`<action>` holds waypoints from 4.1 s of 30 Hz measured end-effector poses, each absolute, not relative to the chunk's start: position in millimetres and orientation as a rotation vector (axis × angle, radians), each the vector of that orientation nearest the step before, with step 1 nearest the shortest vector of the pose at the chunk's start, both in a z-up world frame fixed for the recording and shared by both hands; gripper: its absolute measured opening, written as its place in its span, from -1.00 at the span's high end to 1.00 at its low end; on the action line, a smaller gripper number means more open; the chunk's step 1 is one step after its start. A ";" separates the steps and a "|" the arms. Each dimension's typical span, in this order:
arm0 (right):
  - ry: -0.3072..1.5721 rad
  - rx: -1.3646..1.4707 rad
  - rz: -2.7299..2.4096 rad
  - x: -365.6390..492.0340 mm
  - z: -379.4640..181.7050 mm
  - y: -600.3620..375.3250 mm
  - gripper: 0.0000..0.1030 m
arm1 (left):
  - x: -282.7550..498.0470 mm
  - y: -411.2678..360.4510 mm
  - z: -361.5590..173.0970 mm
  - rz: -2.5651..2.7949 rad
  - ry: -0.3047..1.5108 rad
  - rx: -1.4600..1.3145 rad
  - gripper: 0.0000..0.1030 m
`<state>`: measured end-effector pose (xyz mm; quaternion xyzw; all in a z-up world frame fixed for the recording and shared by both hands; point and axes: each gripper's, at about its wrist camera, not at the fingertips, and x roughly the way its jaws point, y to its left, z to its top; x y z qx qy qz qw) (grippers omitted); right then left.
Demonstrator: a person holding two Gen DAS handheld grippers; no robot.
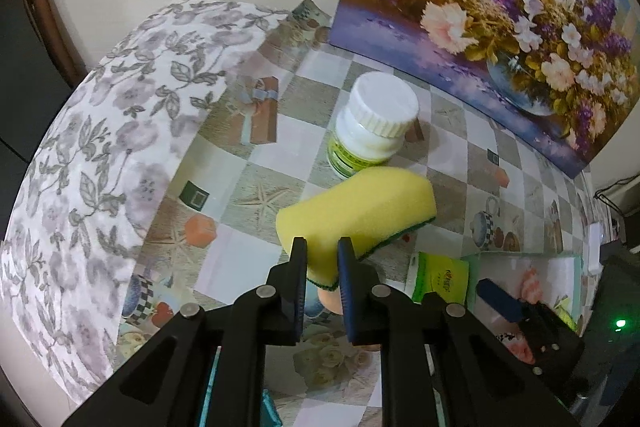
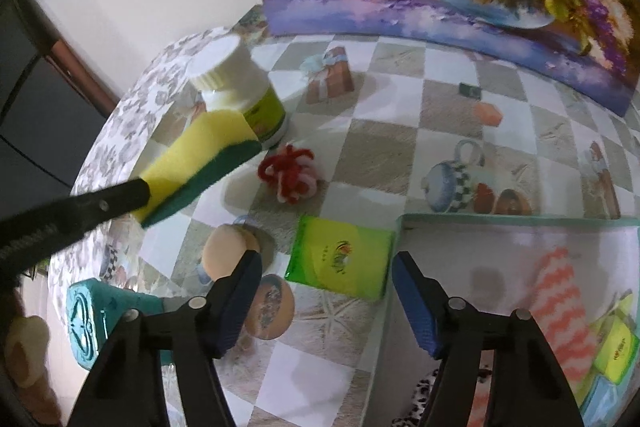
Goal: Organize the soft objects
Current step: 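Grasp the yellow sponge with the left tool while the right tool approaches the red scrunchie, then close the right tool on the red scrunchie while the left tool holds the sponge, then lift the sponge with the left tool while the right tool lifts the red scrunchie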
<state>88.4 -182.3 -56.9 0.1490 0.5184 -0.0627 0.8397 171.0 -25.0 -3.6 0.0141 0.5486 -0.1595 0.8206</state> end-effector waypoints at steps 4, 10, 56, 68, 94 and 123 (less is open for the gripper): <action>1.092 0.297 -0.128 93.0 -59.2 -176.8 -0.38 | 173.9 -16.4 0.2 -0.327 1.157 0.001 0.71; 1.044 0.285 -0.130 108.1 -54.4 -172.8 -0.38 | 180.4 -6.2 0.3 -0.311 1.149 -0.043 0.72; 0.988 0.319 -0.104 137.7 -60.0 -168.9 0.93 | 185.1 -7.7 -3.9 -0.321 1.161 -0.051 0.74; 1.054 0.229 -0.156 157.4 -70.7 -170.5 0.40 | 187.7 -8.6 -11.4 -0.317 1.183 -0.045 0.74; 1.123 0.186 -0.153 178.4 -92.4 -164.2 0.05 | 187.9 -15.4 -21.4 -0.320 1.212 -0.021 0.74; 1.053 0.195 -0.202 115.8 -46.3 -177.5 0.51 | 184.0 -11.3 -15.3 -0.353 1.208 -0.072 0.76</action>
